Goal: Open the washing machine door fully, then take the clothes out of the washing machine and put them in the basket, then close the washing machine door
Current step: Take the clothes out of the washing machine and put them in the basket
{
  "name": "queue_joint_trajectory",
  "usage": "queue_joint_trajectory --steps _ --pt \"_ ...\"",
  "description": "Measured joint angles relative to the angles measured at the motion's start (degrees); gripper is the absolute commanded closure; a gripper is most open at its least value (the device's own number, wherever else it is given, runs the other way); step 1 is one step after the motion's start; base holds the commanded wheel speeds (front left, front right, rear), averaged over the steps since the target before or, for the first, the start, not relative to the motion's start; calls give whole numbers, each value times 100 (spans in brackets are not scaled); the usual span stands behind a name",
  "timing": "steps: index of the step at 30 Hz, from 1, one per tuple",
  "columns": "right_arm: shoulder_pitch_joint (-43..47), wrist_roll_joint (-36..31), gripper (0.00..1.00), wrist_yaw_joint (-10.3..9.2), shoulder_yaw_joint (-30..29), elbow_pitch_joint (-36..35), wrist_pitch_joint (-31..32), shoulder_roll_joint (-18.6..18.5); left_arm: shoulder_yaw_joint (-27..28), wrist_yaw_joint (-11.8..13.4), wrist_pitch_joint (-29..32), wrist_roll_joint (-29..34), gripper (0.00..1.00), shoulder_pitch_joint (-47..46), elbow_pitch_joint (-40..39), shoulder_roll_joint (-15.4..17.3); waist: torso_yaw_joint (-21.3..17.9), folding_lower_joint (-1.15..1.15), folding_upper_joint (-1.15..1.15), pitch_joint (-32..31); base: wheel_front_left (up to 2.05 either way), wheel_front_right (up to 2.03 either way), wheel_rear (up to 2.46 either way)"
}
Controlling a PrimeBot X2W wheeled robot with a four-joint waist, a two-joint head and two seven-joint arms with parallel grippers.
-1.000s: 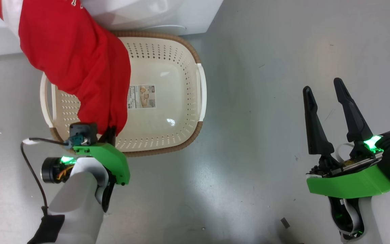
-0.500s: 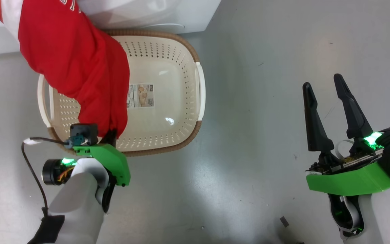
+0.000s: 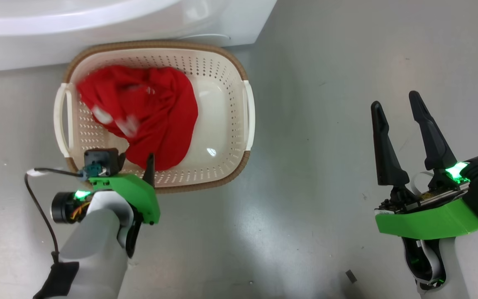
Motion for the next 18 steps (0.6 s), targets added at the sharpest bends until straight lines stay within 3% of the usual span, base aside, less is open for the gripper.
queue_joint_trajectory --steps 18 --pt "30 38 0 0 1 108 0 -23 495 313 -8 255 0 479 -1836 107 176 0 0 -429 0 0 0"
